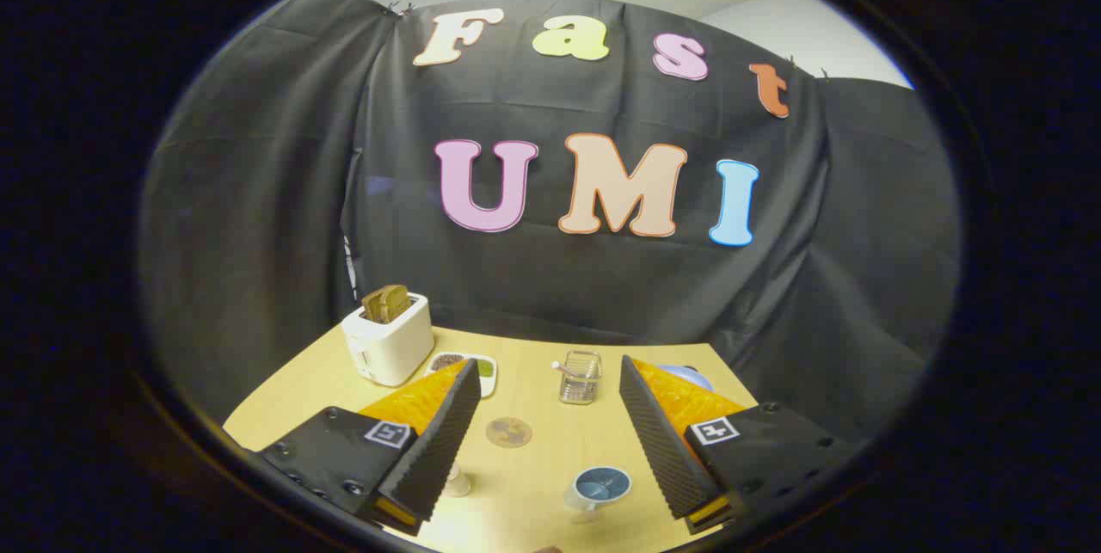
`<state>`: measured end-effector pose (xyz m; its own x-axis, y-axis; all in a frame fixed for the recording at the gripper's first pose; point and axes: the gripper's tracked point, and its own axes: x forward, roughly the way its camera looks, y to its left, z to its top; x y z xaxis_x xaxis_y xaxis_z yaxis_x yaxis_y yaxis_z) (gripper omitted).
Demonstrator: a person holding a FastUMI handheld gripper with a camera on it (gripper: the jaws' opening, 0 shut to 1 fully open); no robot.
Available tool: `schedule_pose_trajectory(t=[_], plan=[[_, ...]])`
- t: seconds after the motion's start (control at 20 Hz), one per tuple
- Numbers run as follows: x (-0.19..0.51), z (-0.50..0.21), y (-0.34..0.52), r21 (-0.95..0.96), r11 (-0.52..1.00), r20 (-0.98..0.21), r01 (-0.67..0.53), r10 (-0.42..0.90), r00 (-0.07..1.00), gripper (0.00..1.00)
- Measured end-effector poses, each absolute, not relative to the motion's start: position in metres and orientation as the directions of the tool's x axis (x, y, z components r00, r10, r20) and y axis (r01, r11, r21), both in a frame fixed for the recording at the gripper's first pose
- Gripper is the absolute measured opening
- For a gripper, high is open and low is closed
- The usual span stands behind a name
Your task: Take the bottle from table, then pour the juice into the cup, finally place the bottle on the coaster
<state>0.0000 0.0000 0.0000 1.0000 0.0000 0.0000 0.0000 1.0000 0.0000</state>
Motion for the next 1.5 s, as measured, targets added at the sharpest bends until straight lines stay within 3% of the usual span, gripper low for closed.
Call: schedule_pose_trajectory(t=[0.9, 1.5], plan=[[-0.014, -0.003, 0.035, 0.105, 0.994, 0.015, 0.014, -0.016, 1.000, 1.00], [0.002, -0.032, 0.151, 0.201, 0.978, -0.066, 0.060, -0.048, 0.997, 1.00]])
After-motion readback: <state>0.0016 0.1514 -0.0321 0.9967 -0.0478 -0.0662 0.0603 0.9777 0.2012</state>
